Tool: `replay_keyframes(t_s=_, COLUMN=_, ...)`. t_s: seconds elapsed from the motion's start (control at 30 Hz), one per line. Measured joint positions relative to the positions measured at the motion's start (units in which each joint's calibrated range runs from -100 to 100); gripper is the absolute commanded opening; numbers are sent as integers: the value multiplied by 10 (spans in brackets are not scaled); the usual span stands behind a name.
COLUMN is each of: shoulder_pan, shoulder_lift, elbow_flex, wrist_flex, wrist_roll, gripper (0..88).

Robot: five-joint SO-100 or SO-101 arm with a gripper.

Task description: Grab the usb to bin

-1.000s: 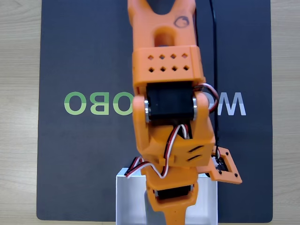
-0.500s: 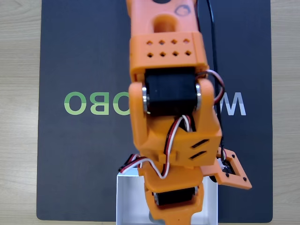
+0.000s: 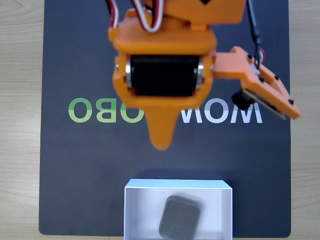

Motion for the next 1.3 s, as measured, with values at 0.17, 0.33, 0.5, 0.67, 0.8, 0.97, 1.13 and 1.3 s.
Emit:
replay_keyframes(t_s=0.17, shoulder_pan=-8, shoulder_lift=-164, elbow_flex=212, wrist_flex=-3, wrist_roll=-19, gripper=30)
replay_keyframes(t_s=0.33, shoulder_pan=-31, shoulder_lift=-333, elbow_flex=443, wrist_flex=-10, wrist_roll=-19, gripper=26)
replay_keyframes(t_s=0.5, shoulder_pan=-43, shoulder_lift=-515, elbow_flex=688, wrist_flex=-10, wrist_roll=-18, gripper=21)
replay_keyframes(t_s=0.67, shoulder_pan=-42, shoulder_lift=-718, elbow_flex=903, wrist_flex=-9, wrist_roll=11, gripper=21)
replay_keyframes(t_s=0.8, shoulder_pan=-35, shoulder_lift=-876, elbow_flex=1000, wrist_flex=26, wrist_roll=20, gripper=21)
replay_keyframes(t_s=0.97, shoulder_pan=-38, shoulder_lift=-975, elbow_flex=1018, wrist_flex=74, wrist_roll=21, gripper=20)
replay_keyframes(t_s=1.13, shoulder_pan=-34, shoulder_lift=-981, elbow_flex=1018, wrist_flex=79, wrist_roll=21, gripper=20)
replay_keyframes(t_s=1.3, shoulder_pan=-37, shoulder_lift=-981, elbow_flex=1018, wrist_flex=79, wrist_roll=21, gripper=20)
